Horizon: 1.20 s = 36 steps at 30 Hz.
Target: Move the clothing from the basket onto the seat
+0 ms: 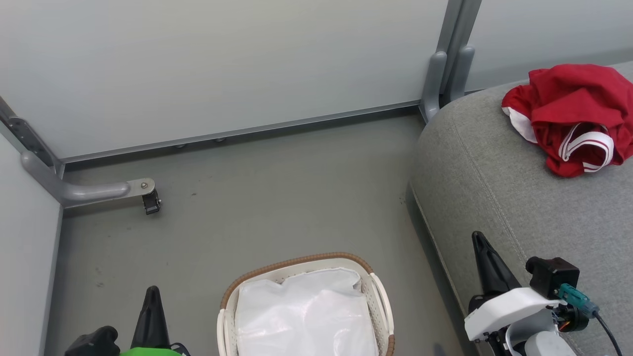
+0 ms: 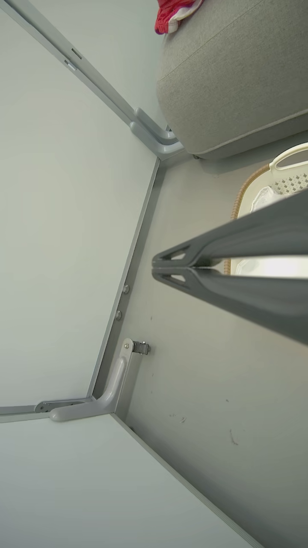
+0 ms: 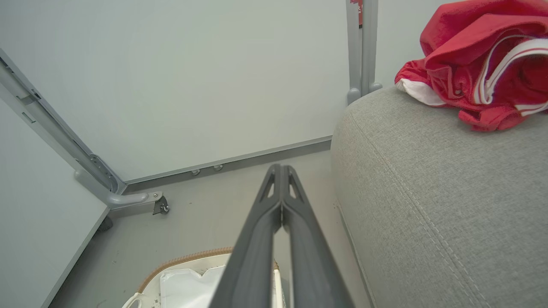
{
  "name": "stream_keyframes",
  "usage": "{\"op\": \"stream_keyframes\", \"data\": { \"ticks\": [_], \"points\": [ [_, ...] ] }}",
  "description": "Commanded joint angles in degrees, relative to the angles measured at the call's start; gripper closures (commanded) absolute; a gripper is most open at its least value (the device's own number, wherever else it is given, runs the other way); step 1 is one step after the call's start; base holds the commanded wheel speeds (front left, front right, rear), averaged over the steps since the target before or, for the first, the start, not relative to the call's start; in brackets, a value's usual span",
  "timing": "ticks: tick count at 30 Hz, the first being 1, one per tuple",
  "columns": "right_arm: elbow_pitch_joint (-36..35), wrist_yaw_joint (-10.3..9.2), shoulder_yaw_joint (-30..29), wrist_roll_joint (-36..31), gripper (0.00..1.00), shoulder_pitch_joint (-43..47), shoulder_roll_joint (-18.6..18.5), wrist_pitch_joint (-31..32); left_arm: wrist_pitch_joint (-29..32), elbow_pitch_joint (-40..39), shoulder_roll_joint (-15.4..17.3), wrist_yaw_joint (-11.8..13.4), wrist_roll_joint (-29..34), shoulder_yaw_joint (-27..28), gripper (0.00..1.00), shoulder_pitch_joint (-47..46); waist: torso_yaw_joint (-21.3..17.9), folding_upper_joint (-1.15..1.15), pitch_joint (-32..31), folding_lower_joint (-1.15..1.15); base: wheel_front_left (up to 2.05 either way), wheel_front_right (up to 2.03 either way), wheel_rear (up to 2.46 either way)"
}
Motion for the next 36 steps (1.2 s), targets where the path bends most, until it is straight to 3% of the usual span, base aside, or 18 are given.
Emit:
{"op": "stream_keyframes", "data": {
  "ticks": [1,36],
  "points": [
    [-0.94,-0.01,-0.42,2.91,1.0,-0.9,-0.45,0.51,0.54,-0.74,0.17,-0.32,-2.53,0.56,1.0,-1.73,-0.01,0.0,-0.03,0.0,0.0,0.0,0.0],
    [-1.45,-0.03,-3.81,34.1,1.0,-1.38,-1.33,7.65,8.37,0.02,0.34,-2.48,-29.35,3.79,1.0,-6.38,-0.22,0.0,-0.69,0.0,0.0,0.0,0.0]
  ]
}}
